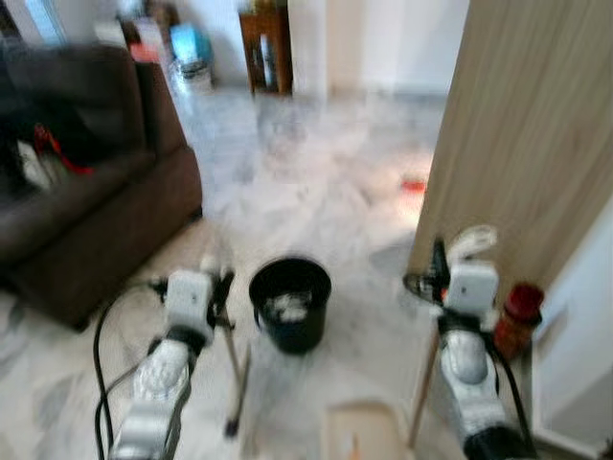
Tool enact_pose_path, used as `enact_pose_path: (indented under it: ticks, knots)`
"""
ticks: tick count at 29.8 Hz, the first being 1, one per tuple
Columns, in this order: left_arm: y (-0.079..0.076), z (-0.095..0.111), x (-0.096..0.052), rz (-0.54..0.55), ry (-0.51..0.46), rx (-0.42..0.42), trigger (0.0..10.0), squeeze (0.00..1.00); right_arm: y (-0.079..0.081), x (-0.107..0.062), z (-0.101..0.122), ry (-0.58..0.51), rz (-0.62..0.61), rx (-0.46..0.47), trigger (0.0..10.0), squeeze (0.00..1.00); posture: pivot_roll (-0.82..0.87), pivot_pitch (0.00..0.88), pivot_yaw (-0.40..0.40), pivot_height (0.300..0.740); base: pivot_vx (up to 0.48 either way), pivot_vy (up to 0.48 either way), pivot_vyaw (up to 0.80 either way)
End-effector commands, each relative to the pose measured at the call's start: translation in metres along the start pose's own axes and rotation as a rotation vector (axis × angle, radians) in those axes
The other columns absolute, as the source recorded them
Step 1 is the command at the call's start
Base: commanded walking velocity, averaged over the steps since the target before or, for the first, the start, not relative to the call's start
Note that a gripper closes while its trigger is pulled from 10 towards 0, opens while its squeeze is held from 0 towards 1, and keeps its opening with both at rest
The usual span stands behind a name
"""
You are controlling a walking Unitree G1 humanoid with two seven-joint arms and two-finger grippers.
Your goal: Sweep floor
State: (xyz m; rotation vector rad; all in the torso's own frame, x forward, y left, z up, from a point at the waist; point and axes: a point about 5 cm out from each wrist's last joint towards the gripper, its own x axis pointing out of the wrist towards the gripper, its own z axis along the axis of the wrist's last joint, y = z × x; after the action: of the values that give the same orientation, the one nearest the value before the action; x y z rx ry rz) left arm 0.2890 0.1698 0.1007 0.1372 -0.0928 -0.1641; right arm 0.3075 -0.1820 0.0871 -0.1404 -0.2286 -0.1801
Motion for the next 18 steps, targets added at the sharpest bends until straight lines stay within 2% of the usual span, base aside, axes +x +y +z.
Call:
enact_pose_path:
  ticks: [1,9,12,18]
  knots:
    - [0.005,0.007,0.007,0.006,-0.038,0.021,10.0,0.0,0.005,0.009,0.014,-0.057,-0.001,0.016,10.0,0.0,-0.06,0.0,0.076,0.74,0.0,0.0,0.0]
    - [0.001,0.006,0.023,0.004,-0.043,0.002,10.0,0.0,0.002,0.009,0.016,-0.061,-0.013,0.017,10.0,0.0,-0.08,0.0,0.076,0.74,0.0,0.0,0.0]
    - [-0.002,0.007,0.027,0.001,-0.05,-0.007,10.0,0.0,0.0,0.008,0.012,-0.026,-0.027,0.021,10.0,0.0,-0.07,0.0,0.068,0.74,0.0,0.0,0.0]
    - [-0.003,0.0,0.029,0.008,-0.034,-0.017,10.0,0.0,0.0,0.006,0.008,-0.004,-0.017,0.008,10.0,0.0,-0.08,0.0,0.059,0.74,0.0,0.0,-0.8]
